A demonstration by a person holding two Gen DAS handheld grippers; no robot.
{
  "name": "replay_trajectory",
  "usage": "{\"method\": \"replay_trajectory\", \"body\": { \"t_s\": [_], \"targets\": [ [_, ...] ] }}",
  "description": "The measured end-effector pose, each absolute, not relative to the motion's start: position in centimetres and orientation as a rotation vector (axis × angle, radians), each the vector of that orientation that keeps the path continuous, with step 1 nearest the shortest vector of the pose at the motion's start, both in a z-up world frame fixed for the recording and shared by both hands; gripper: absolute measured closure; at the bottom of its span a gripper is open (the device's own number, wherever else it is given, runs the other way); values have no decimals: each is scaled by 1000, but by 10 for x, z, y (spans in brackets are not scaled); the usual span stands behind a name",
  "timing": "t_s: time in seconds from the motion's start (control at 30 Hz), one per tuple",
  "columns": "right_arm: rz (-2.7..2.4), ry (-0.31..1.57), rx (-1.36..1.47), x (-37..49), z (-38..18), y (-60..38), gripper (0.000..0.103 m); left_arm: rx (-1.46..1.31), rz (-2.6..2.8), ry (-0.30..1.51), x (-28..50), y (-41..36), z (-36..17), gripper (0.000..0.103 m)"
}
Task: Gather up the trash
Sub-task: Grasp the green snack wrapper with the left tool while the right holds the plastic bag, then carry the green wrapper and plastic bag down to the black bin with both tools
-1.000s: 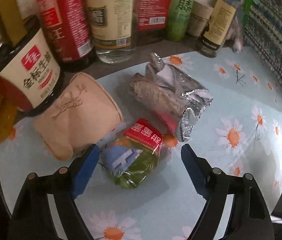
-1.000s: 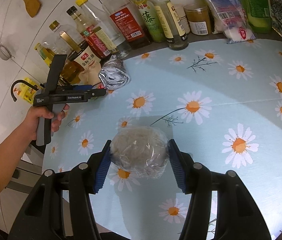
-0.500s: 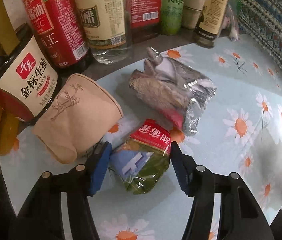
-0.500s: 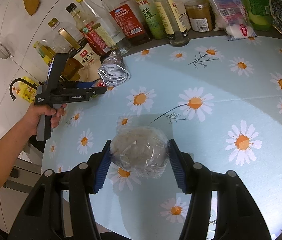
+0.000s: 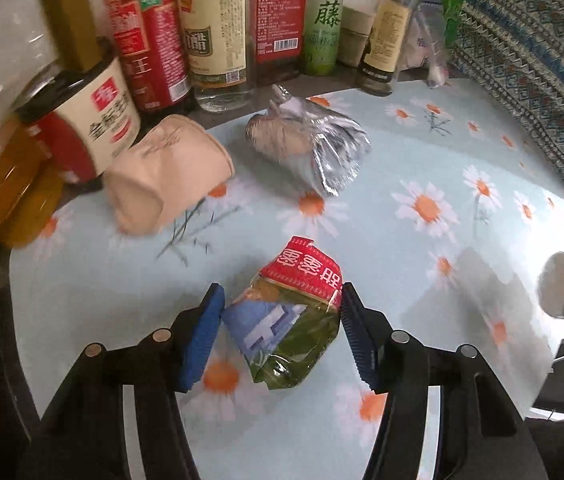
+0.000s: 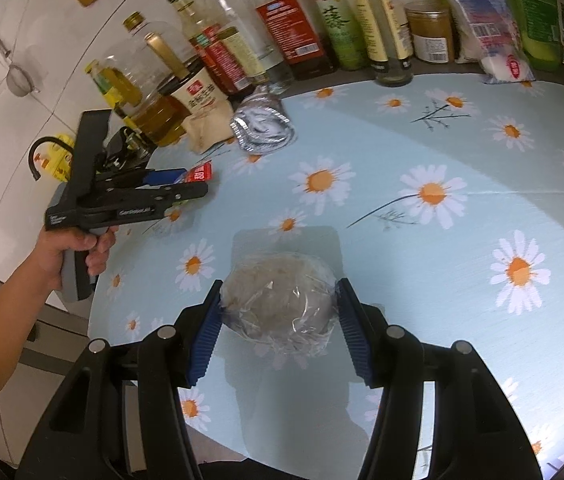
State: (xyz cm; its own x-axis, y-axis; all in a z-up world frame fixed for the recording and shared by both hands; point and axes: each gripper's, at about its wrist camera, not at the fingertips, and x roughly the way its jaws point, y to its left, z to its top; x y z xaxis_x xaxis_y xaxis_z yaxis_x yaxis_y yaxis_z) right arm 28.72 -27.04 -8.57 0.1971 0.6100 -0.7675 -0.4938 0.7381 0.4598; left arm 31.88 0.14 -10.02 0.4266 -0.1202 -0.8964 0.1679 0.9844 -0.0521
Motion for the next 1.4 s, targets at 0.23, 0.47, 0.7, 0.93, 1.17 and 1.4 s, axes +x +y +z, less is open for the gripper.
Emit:
{"method": "replay_trajectory", "body": {
  "t_s": [0.23, 0.47, 0.7, 0.93, 1.17, 1.4],
  "targets": [
    [797, 1131, 95, 261, -81, -250, 47, 4, -170, 1106, 266, 9, -92, 46],
    [803, 1135, 75, 233, -82, -235, 47, -49, -165, 1096, 216, 6, -89, 46],
    [811, 1142, 53, 207, -84, -221, 47, -105, -172, 1078, 167, 5, -89, 46],
    [818, 1160, 39, 184, -89, -209, 47, -139, -168, 1068, 126, 7, -91, 46],
    [826, 1181, 29, 157, -97, -195, 47, -159, -174, 1062, 91, 6, -94, 46],
    [837, 1193, 26, 131, -98, -186, 47, -198, -185, 1057, 58, 9, -96, 46]
  ]
}}
